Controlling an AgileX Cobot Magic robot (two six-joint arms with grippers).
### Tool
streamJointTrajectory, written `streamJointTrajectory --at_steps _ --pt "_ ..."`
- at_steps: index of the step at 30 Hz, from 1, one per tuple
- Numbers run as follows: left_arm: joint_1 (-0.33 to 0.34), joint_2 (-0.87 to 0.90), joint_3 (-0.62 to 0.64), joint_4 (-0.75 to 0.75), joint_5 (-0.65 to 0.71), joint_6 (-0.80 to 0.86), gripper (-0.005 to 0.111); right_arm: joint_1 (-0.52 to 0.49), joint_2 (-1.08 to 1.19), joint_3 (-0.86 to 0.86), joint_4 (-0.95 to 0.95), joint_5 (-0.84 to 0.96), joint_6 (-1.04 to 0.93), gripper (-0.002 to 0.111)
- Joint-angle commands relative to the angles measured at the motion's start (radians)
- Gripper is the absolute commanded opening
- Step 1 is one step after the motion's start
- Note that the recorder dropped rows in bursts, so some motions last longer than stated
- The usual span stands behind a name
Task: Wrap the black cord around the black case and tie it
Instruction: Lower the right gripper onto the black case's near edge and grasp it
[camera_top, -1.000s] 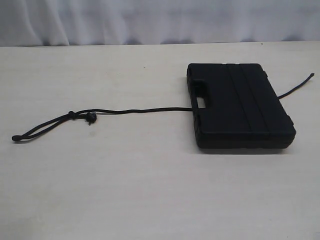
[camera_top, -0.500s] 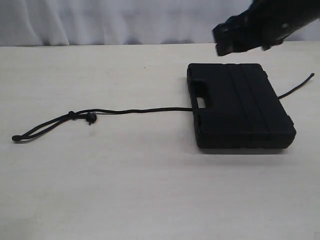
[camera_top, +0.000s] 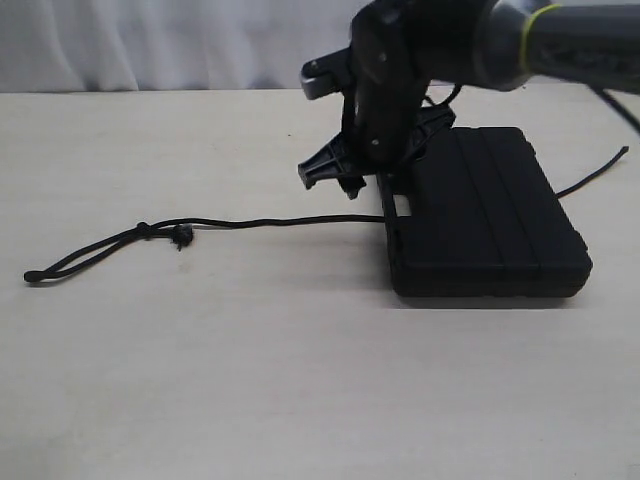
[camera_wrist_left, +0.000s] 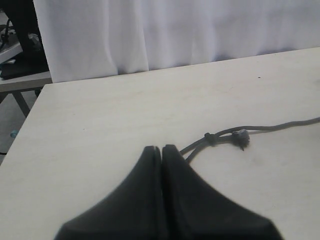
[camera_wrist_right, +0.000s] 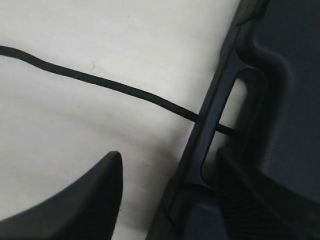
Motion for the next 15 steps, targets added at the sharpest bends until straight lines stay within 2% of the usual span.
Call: streamJointTrajectory --at_steps 1,10,15 --pt "-0.008 -0.002 0.003 -0.003 -0.009 -0.003 0.000 0.043 0.057 -0.016 -0.172 0.027 0.163 0.052" --pt "-0.008 -0.002 0.003 -0.003 -0.009 -0.003 0.000 0.041 0.136 -0.016 -0.318 0.029 0.284 0.052" --pt "-0.008 -0.002 0.003 -0.003 -0.009 -0.003 0.000 0.041 0.168 -0.016 -0.340 0.005 0.292 0.050"
